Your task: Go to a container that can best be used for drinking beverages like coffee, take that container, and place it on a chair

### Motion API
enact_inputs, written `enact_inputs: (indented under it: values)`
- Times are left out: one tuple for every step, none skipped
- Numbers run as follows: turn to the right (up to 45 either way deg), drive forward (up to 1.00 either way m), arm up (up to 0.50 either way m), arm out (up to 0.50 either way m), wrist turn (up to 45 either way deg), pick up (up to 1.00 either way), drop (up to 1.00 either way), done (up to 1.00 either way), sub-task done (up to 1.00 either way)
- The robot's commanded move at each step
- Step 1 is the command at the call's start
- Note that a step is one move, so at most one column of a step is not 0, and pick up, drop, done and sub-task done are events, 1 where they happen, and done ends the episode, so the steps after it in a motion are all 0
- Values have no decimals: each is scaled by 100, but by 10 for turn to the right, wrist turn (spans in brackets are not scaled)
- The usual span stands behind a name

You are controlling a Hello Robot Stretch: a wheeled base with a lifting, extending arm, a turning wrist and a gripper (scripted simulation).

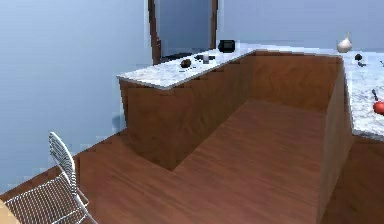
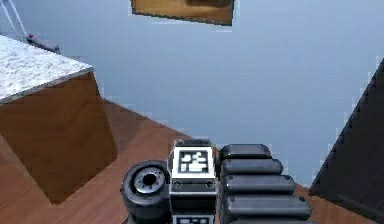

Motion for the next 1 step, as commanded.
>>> enact_inputs:
  values:
    - [-240,0,0,0,0,0,0,0,0]
